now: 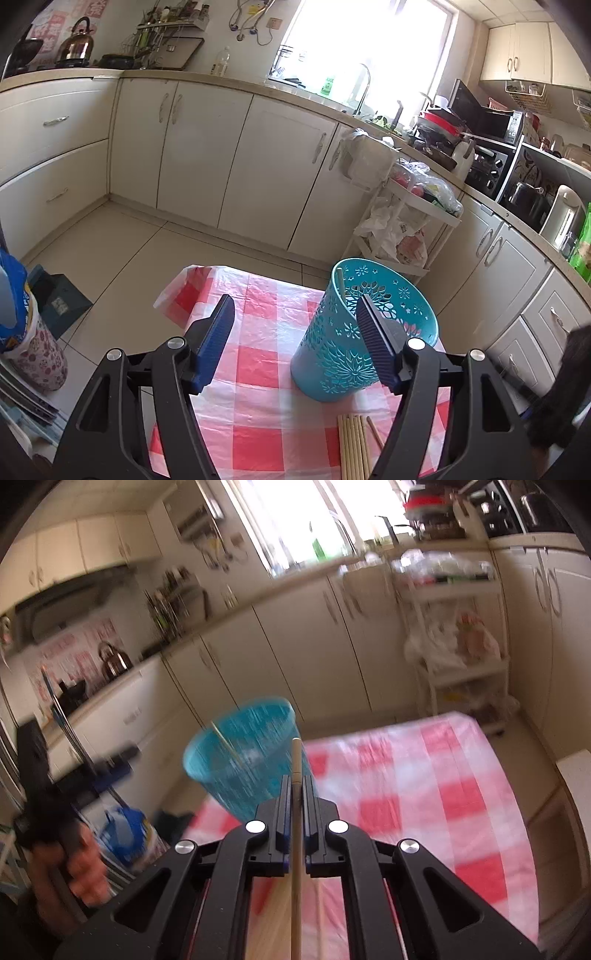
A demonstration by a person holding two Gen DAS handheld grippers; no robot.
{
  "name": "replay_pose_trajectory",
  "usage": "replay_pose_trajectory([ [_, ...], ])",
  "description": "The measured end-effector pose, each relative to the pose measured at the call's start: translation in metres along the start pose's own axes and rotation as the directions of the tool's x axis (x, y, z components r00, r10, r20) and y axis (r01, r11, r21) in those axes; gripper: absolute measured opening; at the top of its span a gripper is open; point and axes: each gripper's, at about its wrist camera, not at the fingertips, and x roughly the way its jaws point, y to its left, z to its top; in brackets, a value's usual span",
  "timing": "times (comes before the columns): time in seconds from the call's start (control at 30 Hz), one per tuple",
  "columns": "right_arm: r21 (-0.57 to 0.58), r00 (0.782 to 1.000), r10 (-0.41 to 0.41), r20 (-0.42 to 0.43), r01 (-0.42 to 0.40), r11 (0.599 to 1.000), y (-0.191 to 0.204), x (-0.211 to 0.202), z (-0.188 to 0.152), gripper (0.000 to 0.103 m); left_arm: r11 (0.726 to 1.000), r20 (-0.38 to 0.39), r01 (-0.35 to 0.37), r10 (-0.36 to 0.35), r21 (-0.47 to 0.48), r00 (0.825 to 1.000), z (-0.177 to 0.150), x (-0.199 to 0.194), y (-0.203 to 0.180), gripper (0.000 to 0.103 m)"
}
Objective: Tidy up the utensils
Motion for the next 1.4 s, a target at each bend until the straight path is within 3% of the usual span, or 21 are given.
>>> replay_pose_trajectory([
  [0.1, -0.006, 0.973, 0.058, 0.223, -0.058, 0.998, 0.029, -0.011, 0.044, 0.006, 1.000, 0.003, -0.004, 0.004, -0.004, 1.000, 0.000, 0.001, 0.001, 0.065],
  [0.23, -0.049, 0.900, 0.015, 0.435, 0.008, 0.999, 0.067, 0.001, 0.080, 0.006, 1.000, 0.006, -0.006, 0.006, -0.017, 1.000, 0.001, 0.002, 0.002, 0.066],
  [0.33, -0.072, 0.878, -0.040, 0.477, 0.085, 0.994, 0.082, 0.032, 0.094, 0.006, 1.000, 0.008, -0.010, 0.010, -0.026, 1.000, 0.002, 0.001, 0.005, 0.067],
  [0.43, -0.096, 0.879, -0.098, 0.466, 0.160, 0.982, 0.087, 0.067, 0.095, 0.006, 0.999, 0.009, -0.013, 0.014, -0.035, 1.000, 0.003, 0.001, 0.009, 0.069],
  [0.6, -0.115, 0.912, -0.150, 0.382, 0.208, 0.971, 0.080, 0.095, 0.074, 0.007, 0.999, 0.008, -0.012, 0.012, -0.043, 1.000, 0.006, 0.000, 0.012, 0.069],
  [0.73, -0.127, 0.940, -0.142, 0.310, 0.189, 0.974, 0.072, 0.096, 0.055, 0.009, 0.999, 0.005, -0.016, 0.016, -0.037, 1.000, 0.005, 0.000, 0.012, 0.070],
  [0.87, -0.119, 0.964, -0.134, 0.230, 0.165, 0.979, 0.059, 0.073, 0.037, 0.048, 1.000, -0.013, -0.019, 0.019, -0.021, 1.000, 0.001, 0.002, 0.011, 0.070],
  [0.93, -0.106, 0.972, -0.140, 0.190, 0.162, 0.981, 0.050, 0.054, 0.024, 0.053, 1.000, -0.023, -0.021, 0.021, -0.008, 1.000, -0.002, 0.002, 0.009, 0.071],
  [1.0, -0.105, 0.979, -0.176, 0.103, 0.186, 0.977, 0.039, 0.037, 0.002, 0.065, 1.000, -0.033, -0.021, 0.021, 0.004, 0.999, -0.005, 0.002, 0.008, 0.071],
  [1.07, -0.146, 0.972, -0.230, -0.048, 0.221, 0.964, 0.028, 0.033, -0.028, 0.066, 1.000, -0.051, -0.019, 0.020, 0.022, 0.998, -0.010, 0.003, 0.005, 0.072],
  [1.13, -0.211, 0.941, -0.278, -0.195, 0.237, 0.948, 0.015, 0.032, -0.067, 0.066, 0.999, -0.074, -0.019, 0.022, 0.041, 0.997, -0.017, 0.005, 0.001, 0.072],
  [1.2, -0.263, 0.905, -0.306, -0.295, 0.231, 0.937, 0.005, 0.036, -0.099, 0.048, 0.997, -0.115, -0.014, 0.022, 0.071, 0.993, -0.030, 0.008, -0.006, 0.072],
  [1.23, -0.281, 0.891, -0.313, -0.330, 0.224, 0.933, 0.002, 0.039, -0.111, 0.035, 0.996, -0.140, -0.013, 0.026, 0.093, 0.990, -0.039, 0.010, -0.010, 0.072],
  [1.33, -0.288, 0.873, -0.303, -0.383, 0.199, 0.937, -0.004, 0.050, -0.126, 0.031, 0.990, -0.220, 0.001, 0.031, 0.143, 0.975, -0.066, 0.017, -0.018, 0.073],
  [1.4, -0.287, 0.870, -0.286, -0.401, 0.177, 0.941, -0.005, 0.059, -0.127, 0.031, 0.985, -0.297, 0.019, 0.032, 0.169, 0.954, -0.088, 0.027, -0.023, 0.073],
])
